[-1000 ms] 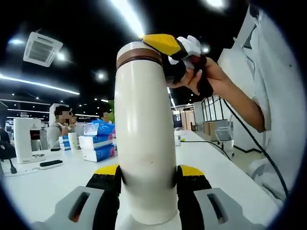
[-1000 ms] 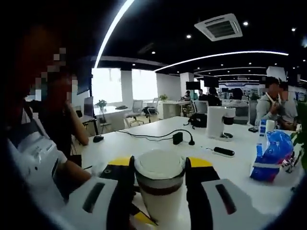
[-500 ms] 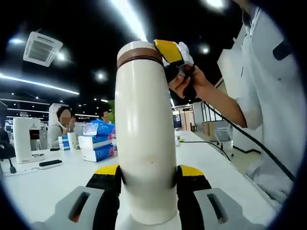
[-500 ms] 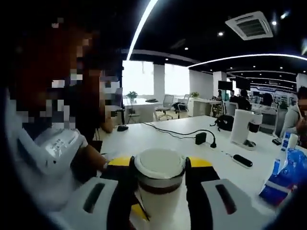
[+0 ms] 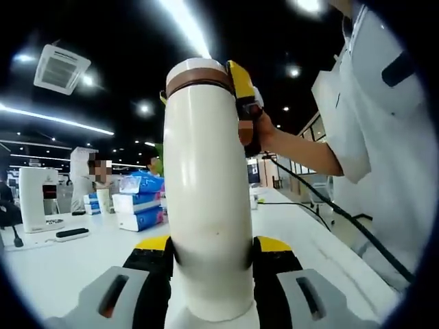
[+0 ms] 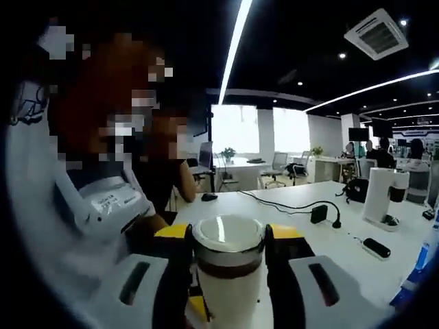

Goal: Grasp the water cup twist off the cup lid place the cup lid on the table

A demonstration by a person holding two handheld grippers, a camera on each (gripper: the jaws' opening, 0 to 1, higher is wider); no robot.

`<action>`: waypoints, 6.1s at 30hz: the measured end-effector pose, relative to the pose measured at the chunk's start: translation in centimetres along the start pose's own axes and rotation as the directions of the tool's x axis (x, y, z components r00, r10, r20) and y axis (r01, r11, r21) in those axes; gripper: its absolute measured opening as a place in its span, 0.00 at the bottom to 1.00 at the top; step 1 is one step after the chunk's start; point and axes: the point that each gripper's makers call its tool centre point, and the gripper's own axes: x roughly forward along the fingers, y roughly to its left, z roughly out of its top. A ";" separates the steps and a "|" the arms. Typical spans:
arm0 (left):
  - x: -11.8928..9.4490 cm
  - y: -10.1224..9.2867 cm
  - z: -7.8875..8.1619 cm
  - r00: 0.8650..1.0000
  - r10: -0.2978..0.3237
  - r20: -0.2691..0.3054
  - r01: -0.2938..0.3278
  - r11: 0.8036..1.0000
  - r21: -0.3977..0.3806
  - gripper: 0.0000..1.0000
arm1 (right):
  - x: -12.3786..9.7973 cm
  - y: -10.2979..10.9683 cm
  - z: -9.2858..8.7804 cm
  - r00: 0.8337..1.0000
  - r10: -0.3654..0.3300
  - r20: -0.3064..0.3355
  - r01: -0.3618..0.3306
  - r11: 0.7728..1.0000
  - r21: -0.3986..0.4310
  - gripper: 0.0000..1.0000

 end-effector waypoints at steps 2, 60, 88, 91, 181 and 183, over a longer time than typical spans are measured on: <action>-0.1 -0.1 0.0 1.000 -0.002 0.001 0.002 1.000 0.004 0.47 | 0.0 0.2 0.0 1.000 0.027 0.002 -0.027 1.000 -0.003 0.44; -0.3 -0.2 -0.1 1.000 0.000 -0.008 0.001 1.000 0.006 0.47 | -1.5 -2.9 0.0 0.600 -0.800 0.008 0.783 0.589 0.201 0.54; -0.4 -0.2 0.3 1.000 0.000 0.008 0.000 1.000 -0.028 0.46 | -1.0 -1.7 0.2 0.909 -0.402 0.110 0.396 0.915 0.069 0.45; -0.4 -0.2 0.3 1.000 -0.001 0.009 0.002 1.000 -0.026 0.46 | -1.0 -1.3 0.2 0.938 -0.326 0.118 0.321 0.945 0.061 0.45; -0.3 0.0 0.1 1.000 0.000 0.003 0.000 1.000 0.005 0.46 | -1.8 -2.3 0.3 0.818 -0.574 0.030 0.564 0.811 0.153 0.45; -0.3 0.0 0.2 1.000 -0.003 0.003 0.003 1.000 0.004 0.46 | -1.8 -2.0 0.2 0.839 -0.544 0.027 0.535 0.832 0.149 0.45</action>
